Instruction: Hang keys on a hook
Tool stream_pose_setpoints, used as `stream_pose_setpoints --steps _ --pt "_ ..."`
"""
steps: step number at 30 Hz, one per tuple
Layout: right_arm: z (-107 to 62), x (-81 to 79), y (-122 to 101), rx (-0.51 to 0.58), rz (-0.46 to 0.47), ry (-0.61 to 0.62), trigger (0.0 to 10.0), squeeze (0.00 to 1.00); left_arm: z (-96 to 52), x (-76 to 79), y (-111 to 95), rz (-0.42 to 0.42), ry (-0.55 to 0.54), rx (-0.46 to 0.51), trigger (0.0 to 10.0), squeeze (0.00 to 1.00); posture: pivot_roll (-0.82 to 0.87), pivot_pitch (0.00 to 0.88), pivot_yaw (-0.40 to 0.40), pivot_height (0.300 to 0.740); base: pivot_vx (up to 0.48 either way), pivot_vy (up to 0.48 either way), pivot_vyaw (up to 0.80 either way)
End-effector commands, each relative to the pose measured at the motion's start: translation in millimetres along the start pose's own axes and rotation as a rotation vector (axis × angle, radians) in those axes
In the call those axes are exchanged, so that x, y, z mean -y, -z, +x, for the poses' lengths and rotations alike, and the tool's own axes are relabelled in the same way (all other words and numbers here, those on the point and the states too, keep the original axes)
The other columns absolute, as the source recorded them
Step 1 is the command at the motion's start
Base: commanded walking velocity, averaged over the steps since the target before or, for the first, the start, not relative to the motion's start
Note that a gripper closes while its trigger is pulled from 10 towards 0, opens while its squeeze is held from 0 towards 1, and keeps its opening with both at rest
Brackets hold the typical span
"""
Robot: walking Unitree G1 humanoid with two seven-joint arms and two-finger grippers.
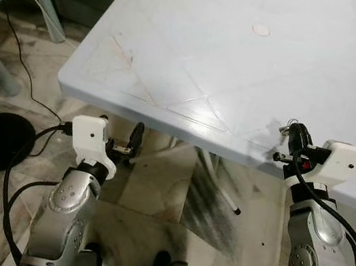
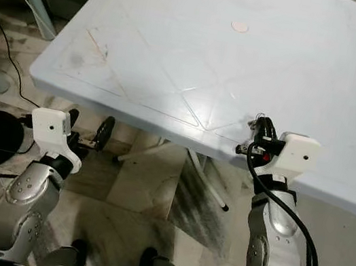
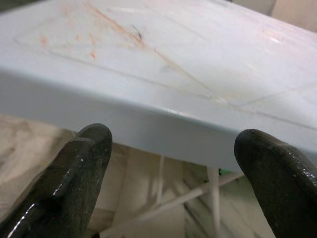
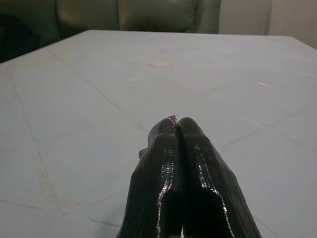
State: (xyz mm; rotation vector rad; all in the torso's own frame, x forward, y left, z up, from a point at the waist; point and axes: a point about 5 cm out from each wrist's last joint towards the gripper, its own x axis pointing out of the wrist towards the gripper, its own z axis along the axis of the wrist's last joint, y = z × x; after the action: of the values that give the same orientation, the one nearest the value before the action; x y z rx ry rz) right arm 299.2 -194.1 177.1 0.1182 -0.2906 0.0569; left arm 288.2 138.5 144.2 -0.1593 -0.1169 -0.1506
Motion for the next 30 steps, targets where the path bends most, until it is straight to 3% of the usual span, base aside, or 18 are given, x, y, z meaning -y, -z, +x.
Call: stream_pose_setpoints --steps 1,30 --pt "-2.7 9.5 -1.0 0.004 -0.015 0.038 10.0 0.00 -1.0 -5.2 4.0 0.011 -0.009 -0.010 10.0 0.00 0.05 0.188 -0.077 0.740 0.000 0.000 0.00" --pt "-3.6 12.6 14.8 -0.056 -0.039 0.092 10.0 0.00 12.8 -17.3 5.4 0.051 0.001 -0.008 10.0 0.00 0.04 0.150 -0.045 0.740 0.000 0.000 0.00"
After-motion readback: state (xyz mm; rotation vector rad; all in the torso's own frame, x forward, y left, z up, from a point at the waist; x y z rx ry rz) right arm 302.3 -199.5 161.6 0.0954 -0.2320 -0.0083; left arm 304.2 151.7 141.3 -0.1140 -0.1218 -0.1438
